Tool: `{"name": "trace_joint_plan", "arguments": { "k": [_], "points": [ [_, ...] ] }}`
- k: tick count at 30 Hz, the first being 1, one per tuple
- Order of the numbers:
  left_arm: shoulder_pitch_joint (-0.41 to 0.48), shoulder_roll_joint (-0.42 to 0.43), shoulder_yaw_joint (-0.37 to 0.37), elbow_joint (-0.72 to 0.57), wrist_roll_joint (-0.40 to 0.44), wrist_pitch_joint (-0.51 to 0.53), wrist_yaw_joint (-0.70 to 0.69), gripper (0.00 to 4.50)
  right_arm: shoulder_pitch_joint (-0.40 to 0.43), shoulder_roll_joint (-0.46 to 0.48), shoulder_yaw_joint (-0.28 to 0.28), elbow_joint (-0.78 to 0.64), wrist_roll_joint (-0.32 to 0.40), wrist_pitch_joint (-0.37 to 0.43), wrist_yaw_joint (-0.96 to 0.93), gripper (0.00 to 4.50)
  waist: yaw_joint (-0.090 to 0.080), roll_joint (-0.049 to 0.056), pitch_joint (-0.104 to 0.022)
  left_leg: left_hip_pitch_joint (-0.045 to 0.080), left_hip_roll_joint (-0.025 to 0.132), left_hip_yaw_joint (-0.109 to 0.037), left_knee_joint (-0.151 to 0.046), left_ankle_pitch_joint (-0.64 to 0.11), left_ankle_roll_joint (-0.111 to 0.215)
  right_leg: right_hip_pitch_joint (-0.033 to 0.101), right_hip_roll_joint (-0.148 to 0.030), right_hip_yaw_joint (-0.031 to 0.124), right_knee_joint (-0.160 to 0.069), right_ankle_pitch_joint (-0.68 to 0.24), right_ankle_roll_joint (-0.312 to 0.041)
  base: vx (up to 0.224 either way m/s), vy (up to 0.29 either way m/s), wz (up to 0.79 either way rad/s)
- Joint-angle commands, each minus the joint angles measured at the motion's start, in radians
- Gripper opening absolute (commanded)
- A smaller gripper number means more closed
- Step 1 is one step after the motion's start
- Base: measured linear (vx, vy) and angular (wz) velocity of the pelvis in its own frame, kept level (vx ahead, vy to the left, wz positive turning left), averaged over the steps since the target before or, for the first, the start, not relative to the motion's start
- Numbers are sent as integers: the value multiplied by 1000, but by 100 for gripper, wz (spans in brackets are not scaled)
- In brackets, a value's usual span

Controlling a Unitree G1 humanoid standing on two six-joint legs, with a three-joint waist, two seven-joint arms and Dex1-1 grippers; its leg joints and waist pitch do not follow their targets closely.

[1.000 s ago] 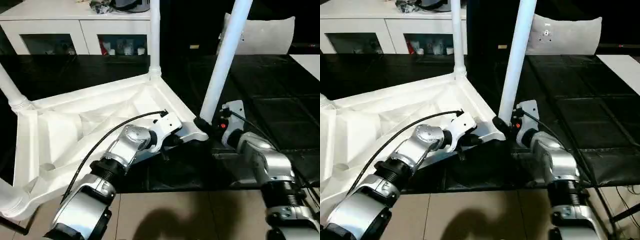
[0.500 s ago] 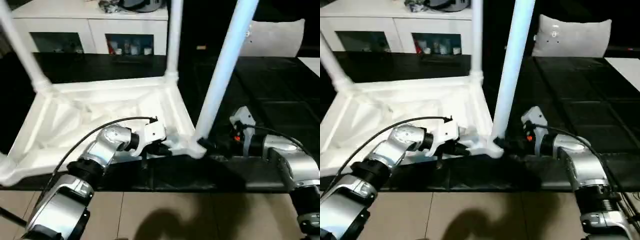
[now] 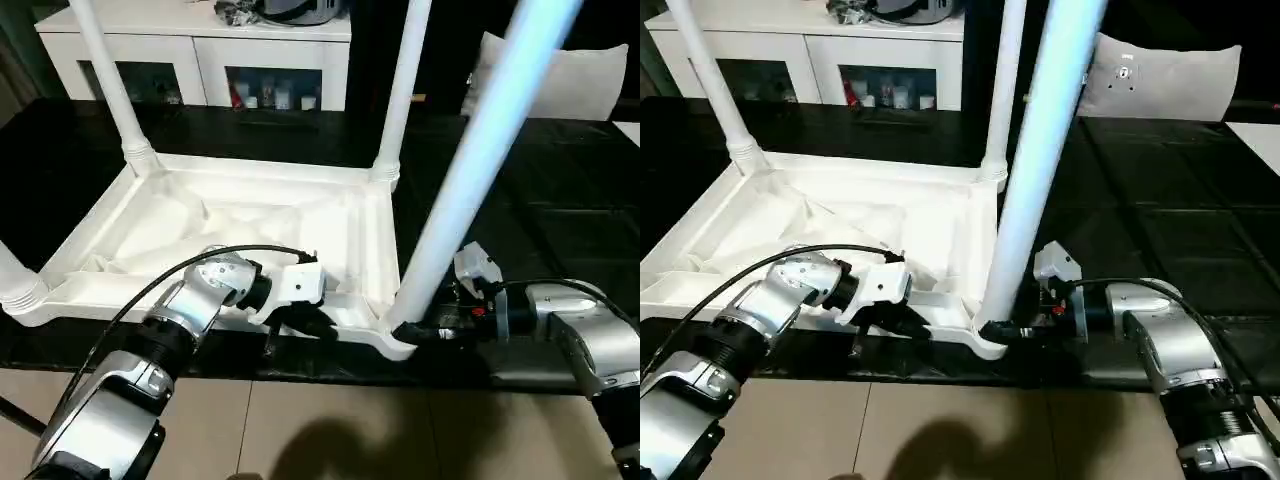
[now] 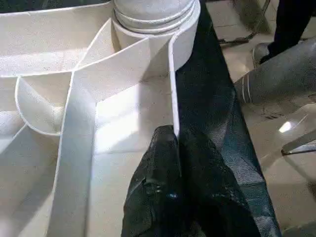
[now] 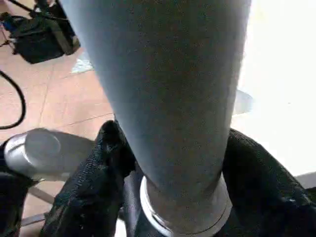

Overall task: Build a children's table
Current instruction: Rotate leg to tighten

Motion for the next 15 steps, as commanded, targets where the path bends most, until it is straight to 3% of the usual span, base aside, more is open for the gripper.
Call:
{"name": "trace_joint_plan", "arguments": {
  "k": [1, 10, 15],
  "points": [
    [11, 3, -38, -19, 19, -10, -23, 0, 12, -13, 16, -24, 18, 12, 38, 258, -3, -17, -66, -10, 31, -1, -64, -116, 84, 62, -68, 56, -66, -352, -134, 0, 0, 0],
    [28, 0, -28, -30, 12, 12, -20, 0, 27, 0, 12, -38, 43, 33, 40, 204, -1, -19, -67, -10, 30, 0, -63, -107, 84, 62, -66, 56, -67, -360, -123, 0, 0, 0],
    [44, -36, 12, -61, -23, 90, 43, 0, 31, 69, -32, -78, 77, 155, -109, 201, -6, -19, -64, -12, 29, -1, -65, -106, 77, 62, -64, 54, -68, -367, -120, 0, 0, 0]
  ]
}}
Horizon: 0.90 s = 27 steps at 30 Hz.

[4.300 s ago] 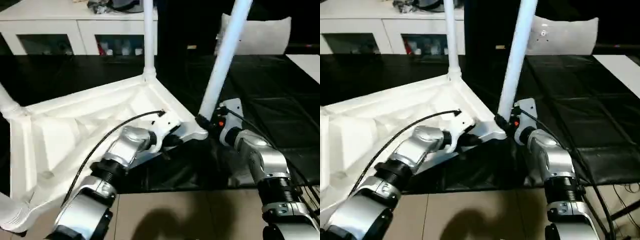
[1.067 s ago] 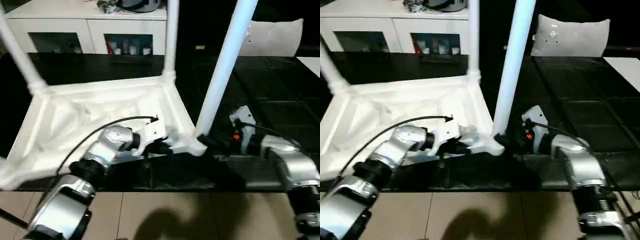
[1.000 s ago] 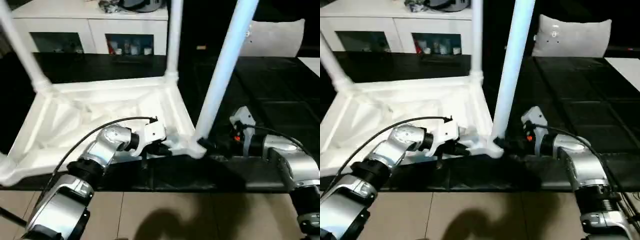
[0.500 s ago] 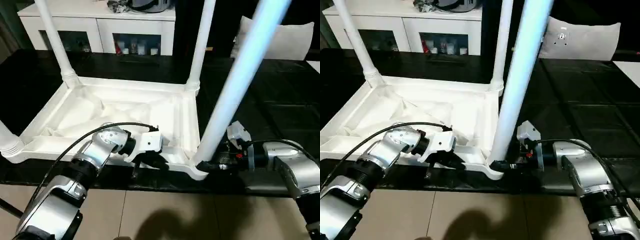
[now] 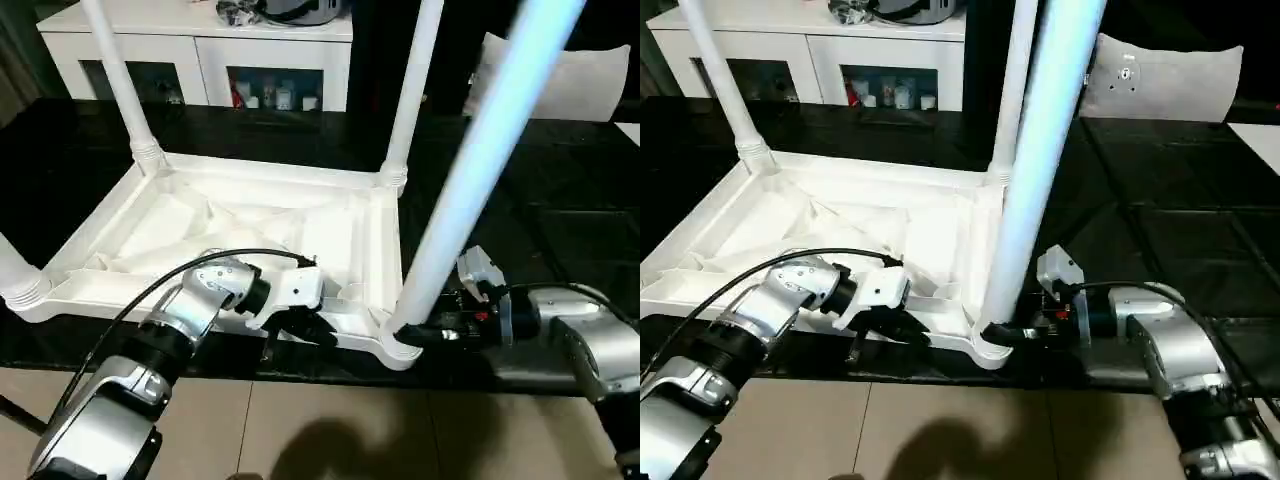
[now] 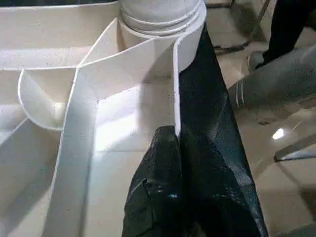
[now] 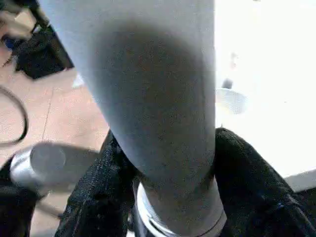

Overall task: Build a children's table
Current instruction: Rotate leg to tighten

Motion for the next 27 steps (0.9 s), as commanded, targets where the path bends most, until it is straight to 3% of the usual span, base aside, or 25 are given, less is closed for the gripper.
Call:
{"name": "trace_joint_plan", "arguments": {
  "k": [1, 2, 4, 5, 6, 7, 9, 12, 15, 16, 17, 21, 24, 27],
  "points": [
    [9, -44, -4, -15, 0, 46, 66, 0, -12, 46, -6, -23, 31, 73, -100, 201, -6, -19, -61, -11, 26, 0, -66, -123, 67, 59, -65, 53, -75, -409, -106, 0, 0, 0],
    [9, -57, 4, -17, 3, 71, 98, 0, -19, 69, -14, -16, 9, 88, -171, 201, -10, -15, -58, -8, 23, 0, -67, -145, 54, 57, -65, 50, -86, -467, -86, 0, 0, 0],
    [-5, -103, 27, -4, 15, 146, 204, 0, -59, 143, -52, 26, -39, 138, -369, 201, -17, -17, -56, -9, 19, -2, -67, -157, 40, 57, -64, 46, -91, -510, -65, 0, 0, 0],
    [-16, -133, 41, 8, 20, 190, 271, 0, -86, 186, -74, 56, -73, 168, -487, 201, -34, -13, -57, -9, 14, -6, -67, -167, 15, 56, -63, 39, -95, -548, -45, 0, 0, 0],
    [-16, -133, 41, 8, 20, 190, 271, 0, -86, 186, -74, 56, -73, 168, -487, 201, -41, -14, -55, -10, 11, -7, -66, -173, 14, 54, -61, 36, -102, -563, -38, 0, 0, 0],
    [-30, -164, 56, 24, 24, 228, 341, 0, -115, 226, -100, 94, -112, 185, -614, 201, -50, -14, -57, -9, 10, -9, -64, -185, 13, 57, -63, 33, -105, -576, -26, 0, 0, 0],
    [-45, -196, 70, 46, 27, 261, 409, 0, -147, 262, -135, 141, -140, 187, -746, 201, -69, -15, -58, -12, 6, -9, -62, -186, 18, 55, -61, 31, -109, -565, -28, 0, 0, 0],
    [-72, -258, 103, 85, 34, 312, 541, 0, -186, 315, -181, 199, -150, 153, -897, 201, -80, -18, -58, -8, 3, -6, -58, -194, 32, 50, -59, 31, -111, -556, -37, 0, 0, 0],
    [-85, -290, 112, 98, 58, 318, 605, 0, -177, 345, -184, 198, -138, 106, -876, 234, -74, -24, -62, -12, 5, -4, -60, -171, 62, 54, -59, 36, -107, -517, -44, 0, 0, 0],
    [-85, -290, 112, 98, 58, 318, 605, 0, -177, 345, -184, 198, -138, 106, -876, 267, -68, -22, -64, -12, 8, -4, -61, -149, 72, 55, -59, 41, -101, -477, -55, 0, 0, 0],
    [-89, -293, 108, 101, 69, 313, 617, 0, -169, 356, -191, 191, -129, 91, -864, 271, -68, -21, -64, -15, 11, -5, -63, -135, 79, 57, -60, 44, -94, -439, -70, 0, 0, 0],
    [-84, -281, 92, 92, 66, 292, 594, 0, -146, 343, -177, 169, -120, 49, -823, 309, -58, -19, -66, -14, 15, -3, -64, -111, 84, 61, -61, 49, -83, -374, -105, 0, 0, 0],
    [-71, -260, 86, 83, 68, 266, 573, 0, -132, 316, -167, 163, -121, 20, -793, 332, -51, -12, -67, -15, 16, -4, -65, -104, 85, 64, -63, 50, -78, -347, -116, 0, 0, 0],
    [-60, -234, 76, 93, 78, 228, 546, 0, -114, 280, -151, 146, -121, -4, -727, 359, -51, -15, -65, -16, 16, -3, -65, -115, 89, 66, -62, 50, -79, -349, -118, 0, 0, 0]
  ]
}}
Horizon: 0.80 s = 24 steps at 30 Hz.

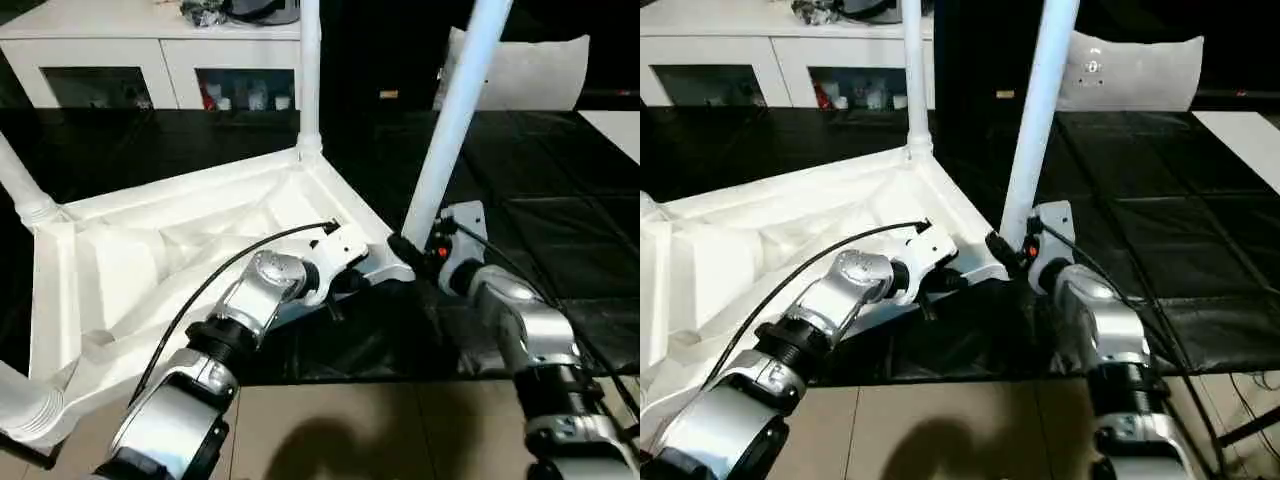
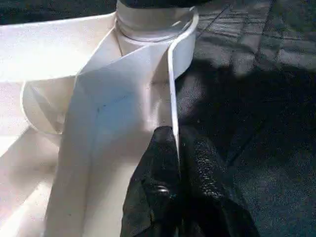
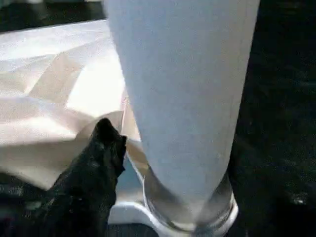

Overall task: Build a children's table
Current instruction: Rotate leg to tighten

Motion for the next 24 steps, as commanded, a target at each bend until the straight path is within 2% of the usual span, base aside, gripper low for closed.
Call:
{"name": "trace_joint_plan", "arguments": {
  "k": [1, 2, 7, 8, 9, 10, 12, 14, 18, 19, 24],
  "points": [
    [25, 23, -12, 4, 9, -59, -37, 0, 22, -19, 19, -34, 10, -14, 72, 366, 6, -14, -65, -17, 17, -2, -62, -116, 89, 67, -63, 51, -77, -356, -116, 0, 0, 0],
    [31, 41, -19, 3, 12, -75, -61, 0, 34, -39, 25, -50, 16, -24, 118, 374, 7, -17, -65, -17, 16, -2, -62, -118, 95, 68, -62, 51, -79, -360, -111, 0, 0, 0],
    [58, 110, -45, -21, -2, -151, -188, 0, 70, -128, 59, -97, 45, -55, 290, 419, 10, -15, -63, -14, 21, -3, -63, -135, 102, 66, -65, 52, -79, -379, -106, 0, 0, 0],
    [69, 137, -56, -40, -17, -190, -256, 0, 72, -164, 68, -97, 52, -57, 344, 419, 10, -14, -62, -12, 22, -4, -64, -143, 98, 64, -66, 51, -81, -395, -109, 0, 0, 0],
    [72, 145, -59, -45, -22, -202, -277, 0, 71, -173, 69, -96, 54, -55, 359, 419, 8, -19, -62, -14, 22, -3, -65, -144, 98, 64, -64, 52, -81, -397, -108, 0, 0, 0],
    [74, 155, -63, -53, -27, -208, -303, 0, 69, -185, 70, -94, 58, -52, 380, 419, 10, -15, -61, -11, 25, -3, -65, -150, 94, 61, -66, 53, -81, -403, -113, 0, 0, 0],
    [76, 169, -71, -60, -32, -221, -338, 0, 65, -203, 71, -91, 64, -45, 416, 419, 11, -16, -61, -11, 25, -2, -65, -147, 89, 61, -66, 54, -78, -393, -120, 0, 0, 0],
    [77, 196, -93, -69, -30, -254, -405, 0, 70, -260, 111, -96, 65, -61, 553, 419, 19, -18, -63, -11, 27, -1, -63, -139, 93, 62, -65, 54, -74, -370, -132, 0, 0, 0],
    [79, 220, -113, -76, -29, -282, -468, 0, 73, -301, 144, -101, 74, -75, 653, 419, 35, -20, -63, -12, 31, 1, -61, -115, 103, 63, -67, 57, -63, -322, -150, 0, 0, 0],
    [80, 225, -116, -78, -31, -290, -483, 0, 72, -310, 152, -101, 77, -77, 674, 393, 36, -20, -63, -12, 31, 1, -61, -116, 103, 62, -67, 57, -64, -325, -151, 0, 0, 0],
    [84, 256, -141, -102, -35, -317, -575, 0, 79, -334, 202, -105, 67, -109, 782, 366, 43, -20, -62, -12, 32, 1, -62, -123, 94, 62, -68, 57, -65, -346, -145, 0, 0, 0]
  ]
}}
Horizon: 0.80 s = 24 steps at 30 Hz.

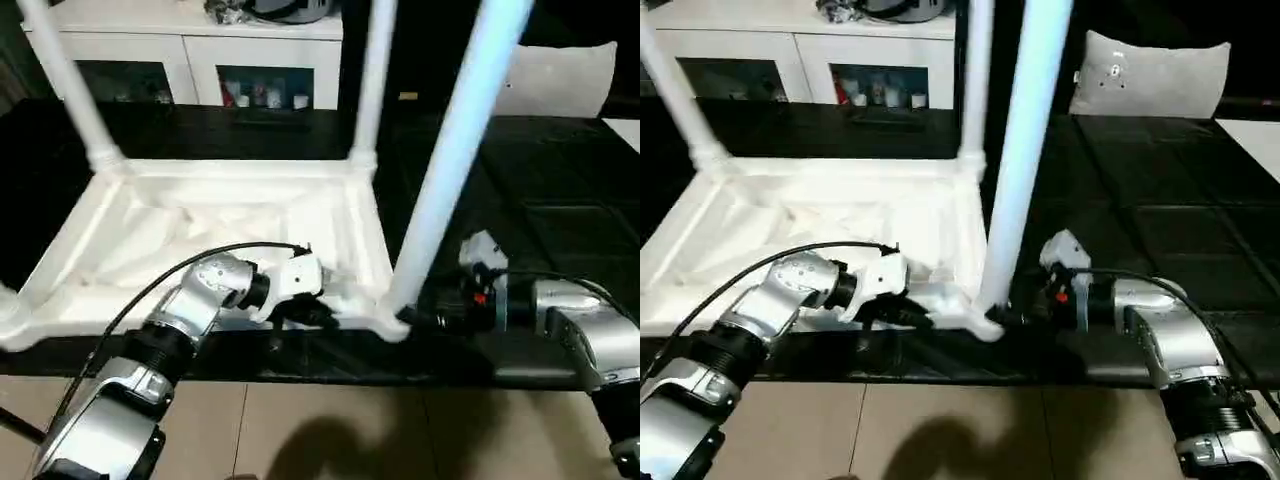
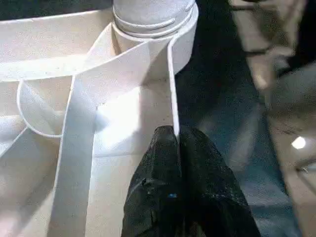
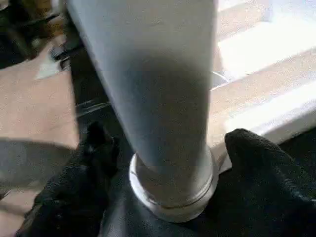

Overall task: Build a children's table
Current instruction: Rotate leg to tighten

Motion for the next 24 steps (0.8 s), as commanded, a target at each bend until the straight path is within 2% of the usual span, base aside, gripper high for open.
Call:
{"name": "trace_joint_plan", "arguments": {
  "k": [1, 4, 6, 10, 11, 17, 20, 21, 23, 24],
  "points": [
    [9, 8, -54, -21, 19, -22, -60, 0, 4, -11, 17, -24, -3, -23, 40, 341, 0, -19, -65, -10, 32, 1, -63, -123, 92, 61, -69, 57, -66, -357, -140, 0, 0, 0],
    [7, 13, -65, -20, 20, -35, -83, 0, 5, -9, 35, -16, 1, -40, 81, 339, 7, -20, -65, -8, 33, 1, -63, -119, 88, 60, -68, 58, -66, -360, -138, 0, 0, 0],
    [7, 12, -65, -19, 21, -37, -86, 0, 6, -8, 39, -17, 4, -45, 90, 301, 8, -20, -65, -9, 33, 0, -63, -120, 84, 60, -68, 57, -64, -355, -138, 0, 0, 0],
    [8, 12, -64, -19, 20, -39, -89, 0, 7, -7, 48, -24, 26, -27, 122, 285, 9, -20, -66, -10, 32, 0, -63, -115, 84, 62, -67, 57, -64, -348, -136, 0, 0, 0],
    [8, 11, -63, -19, 20, -39, -89, 0, 7, -8, 48, -26, 29, -23, 128, 257, 9, -20, -67, -10, 32, 0, -62, -113, 84, 62, -67, 57, -64, -346, -136, 0, 0, 0],
    [12, 0, -40, -17, 5, -6, -68, 0, 24, -3, 42, -46, 53, 7, 135, 225, 11, -18, -67, -10, 31, 1, -62, -107, 85, 63, -65, 57, -62, -334, -142, 0, 0, 0],
    [16, -30, 1, -35, -26, 76, -12, 0, 38, 26, 8, -94, 96, 101, 66, 212, 14, -20, -67, -10, 32, 0, -63, -107, 79, 63, -67, 56, -63, -349, -137, 0, 0, 0],
    [19, -48, 14, -48, -26, 130, 35, 0, 42, 59, -10, -108, 93, 147, -20, 207, 11, -22, -65, -11, 33, 0, -64, -109, 76, 63, -66, 57, -65, -355, -133, 0, 0, 0],
    [20, -72, 34, -51, -31, 171, 88, 0, 29, 99, -22, -92, 55, 174, -137, 207, 5, -21, -61, -9, 28, 0, -65, -126, 60, 60, -66, 54, -73, -408, -114, 0, 0, 0],
    [20, -83, 43, -52, -36, 188, 106, 0, 20, 115, -29, -79, 41, 189, -183, 206, 1, -21, -60, -7, 23, -1, -65, -139, 50, 58, -67, 51, -81, -459, -94, 0, 0, 0]
  ]
}}
